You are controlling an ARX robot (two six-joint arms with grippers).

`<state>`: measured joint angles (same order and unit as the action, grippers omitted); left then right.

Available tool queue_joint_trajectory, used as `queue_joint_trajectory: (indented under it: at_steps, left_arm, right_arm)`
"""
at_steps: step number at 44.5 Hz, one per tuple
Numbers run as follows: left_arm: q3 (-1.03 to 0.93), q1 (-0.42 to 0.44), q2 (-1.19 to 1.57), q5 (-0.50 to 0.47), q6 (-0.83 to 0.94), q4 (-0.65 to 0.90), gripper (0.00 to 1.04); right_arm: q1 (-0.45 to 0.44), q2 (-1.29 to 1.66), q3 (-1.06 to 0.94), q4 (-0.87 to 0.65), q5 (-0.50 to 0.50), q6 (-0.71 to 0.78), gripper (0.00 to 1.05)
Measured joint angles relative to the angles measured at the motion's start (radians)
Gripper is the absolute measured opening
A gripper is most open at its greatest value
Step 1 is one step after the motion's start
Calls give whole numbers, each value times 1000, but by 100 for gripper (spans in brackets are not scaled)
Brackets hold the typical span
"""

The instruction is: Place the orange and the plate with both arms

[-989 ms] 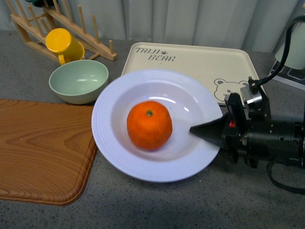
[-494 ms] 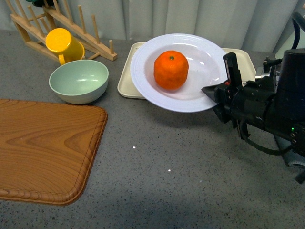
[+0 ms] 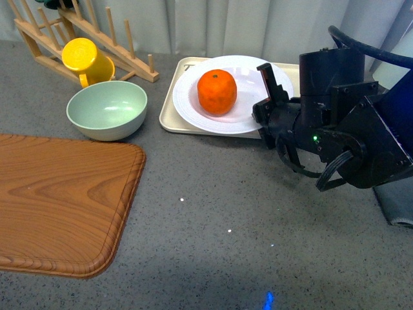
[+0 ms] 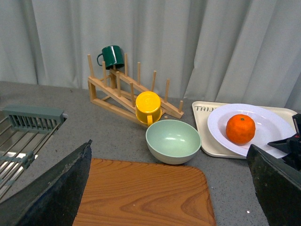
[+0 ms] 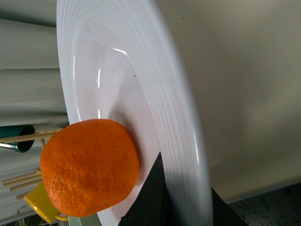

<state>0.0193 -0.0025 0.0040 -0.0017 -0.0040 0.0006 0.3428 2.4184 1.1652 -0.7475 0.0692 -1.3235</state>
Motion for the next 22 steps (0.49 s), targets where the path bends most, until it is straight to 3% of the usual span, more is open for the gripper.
queue_joint_trajectory:
  at_steps: [3,8,18,22]
  left_arm:
    - [0,0,0,0,0,0,98]
    - [0,0,0,0,0,0,98]
    - [0,0,0,0,0,0,98]
    - [0,0,0,0,0,0,98]
  right_arm:
    - [0,2,14,23,-3,1,4]
    - [-2,2,23,52,-7,3,19]
    - [-12,-30,-11,63,9,32,56]
    - [-16,-109,-70,123,-28,152,77]
